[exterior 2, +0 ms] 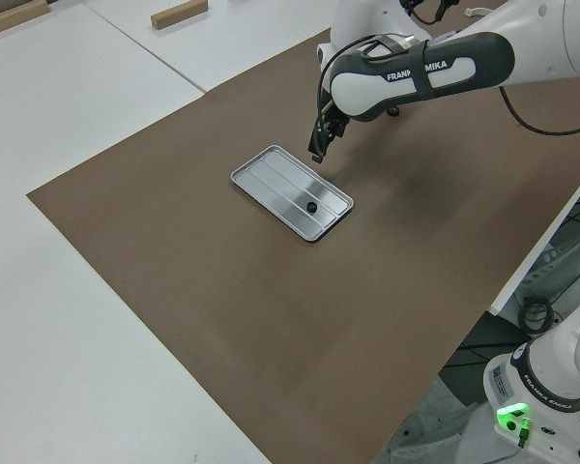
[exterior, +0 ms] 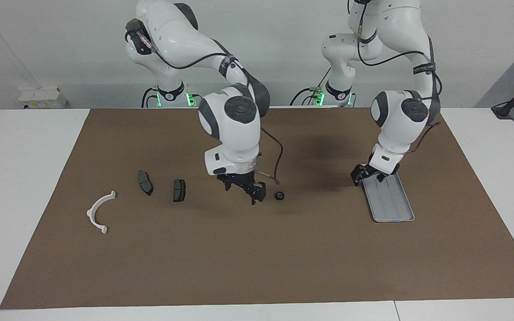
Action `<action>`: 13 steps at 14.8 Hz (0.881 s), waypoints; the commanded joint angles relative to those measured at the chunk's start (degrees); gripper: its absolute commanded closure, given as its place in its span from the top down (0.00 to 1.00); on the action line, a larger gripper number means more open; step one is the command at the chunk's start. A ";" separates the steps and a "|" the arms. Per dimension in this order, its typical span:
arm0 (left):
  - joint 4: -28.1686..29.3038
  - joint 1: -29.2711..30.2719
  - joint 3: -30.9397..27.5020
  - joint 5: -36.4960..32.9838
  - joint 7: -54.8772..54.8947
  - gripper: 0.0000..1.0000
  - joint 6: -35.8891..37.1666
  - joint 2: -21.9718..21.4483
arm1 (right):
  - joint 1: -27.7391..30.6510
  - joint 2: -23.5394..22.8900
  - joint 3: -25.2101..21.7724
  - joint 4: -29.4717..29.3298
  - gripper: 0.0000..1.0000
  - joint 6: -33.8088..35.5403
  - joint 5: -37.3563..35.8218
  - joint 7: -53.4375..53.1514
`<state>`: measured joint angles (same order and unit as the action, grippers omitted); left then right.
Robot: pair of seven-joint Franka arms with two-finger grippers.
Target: Pick bearing gear from pile to tray
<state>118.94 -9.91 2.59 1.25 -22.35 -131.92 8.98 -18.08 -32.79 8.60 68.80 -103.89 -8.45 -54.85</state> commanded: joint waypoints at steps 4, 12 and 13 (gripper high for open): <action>-17.05 -17.84 -1.27 -0.98 -29.48 1.00 7.12 12.53 | 10.07 7.03 1.16 1.77 1.00 6.16 2.56 23.17; -29.28 -23.05 -1.54 -3.97 -38.30 1.00 9.04 25.13 | 17.47 10.47 1.07 3.01 1.00 9.41 3.44 39.99; -29.38 -22.96 -1.54 -4.06 -38.30 1.00 9.58 25.13 | 17.47 10.73 1.07 3.09 1.00 9.59 3.44 40.34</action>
<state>93.26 -31.82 2.08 -1.33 -58.87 -125.56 32.17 -1.26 -24.20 8.74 69.35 -94.55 -5.83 -16.16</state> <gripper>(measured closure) 0.000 0.000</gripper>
